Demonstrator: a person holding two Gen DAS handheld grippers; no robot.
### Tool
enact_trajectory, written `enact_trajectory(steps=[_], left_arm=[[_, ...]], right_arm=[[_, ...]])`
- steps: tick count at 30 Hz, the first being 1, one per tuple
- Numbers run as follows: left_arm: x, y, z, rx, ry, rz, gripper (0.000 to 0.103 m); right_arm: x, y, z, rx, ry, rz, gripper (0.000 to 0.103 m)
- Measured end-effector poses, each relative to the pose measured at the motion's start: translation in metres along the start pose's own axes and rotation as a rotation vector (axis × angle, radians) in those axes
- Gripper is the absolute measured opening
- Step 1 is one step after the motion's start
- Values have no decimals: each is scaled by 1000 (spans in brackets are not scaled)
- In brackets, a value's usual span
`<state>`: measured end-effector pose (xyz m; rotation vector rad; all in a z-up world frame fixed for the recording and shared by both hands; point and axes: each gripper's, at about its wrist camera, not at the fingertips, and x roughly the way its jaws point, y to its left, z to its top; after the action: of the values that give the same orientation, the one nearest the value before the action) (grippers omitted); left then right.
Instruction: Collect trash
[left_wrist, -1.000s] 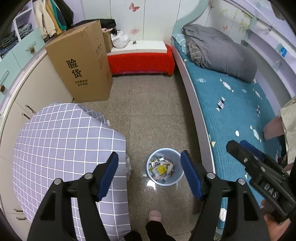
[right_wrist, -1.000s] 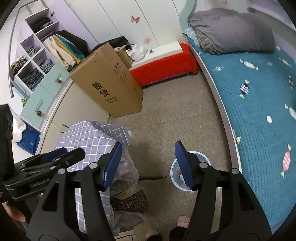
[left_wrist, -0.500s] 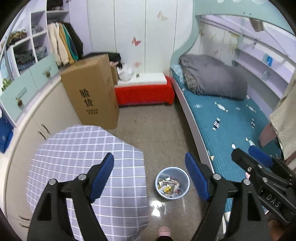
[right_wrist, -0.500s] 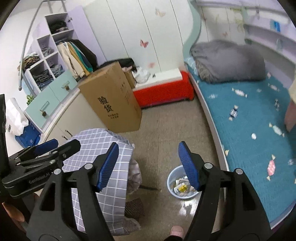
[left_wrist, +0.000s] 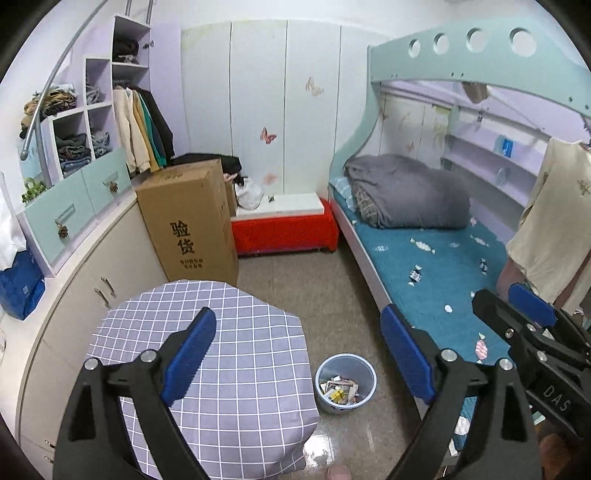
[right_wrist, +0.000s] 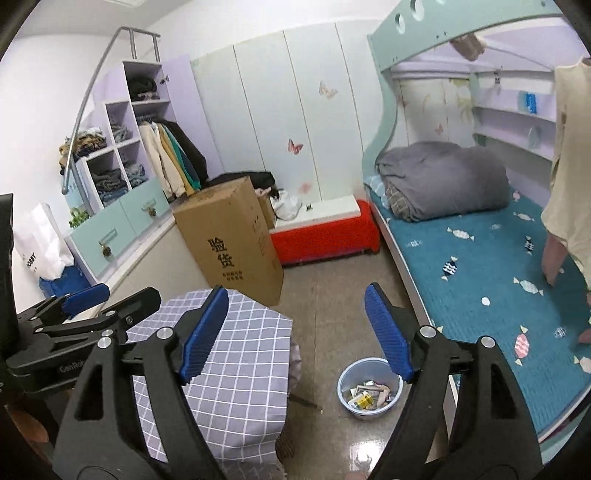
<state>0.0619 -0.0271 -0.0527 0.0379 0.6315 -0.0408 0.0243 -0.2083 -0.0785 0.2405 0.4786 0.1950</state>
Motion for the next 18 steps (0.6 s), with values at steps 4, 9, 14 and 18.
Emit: enact_trajectory(steps=[4,9,14,18], left_arm=[[-25,2,-4,9,-38,-9,90],[-43,6,-7,10,-63,-13,90],[-55,9,-9,14,-88,-13,90],[-61,11,-8,9,-104,-17,90]], right_arm=[[-23,9,-4,-11,-38,-10,79],[-44,19,-7,-23,-77,-17,80],[-57,26,-9,-30,-103,-14,81],[-65,30,-9,-43,-113,-15,82]])
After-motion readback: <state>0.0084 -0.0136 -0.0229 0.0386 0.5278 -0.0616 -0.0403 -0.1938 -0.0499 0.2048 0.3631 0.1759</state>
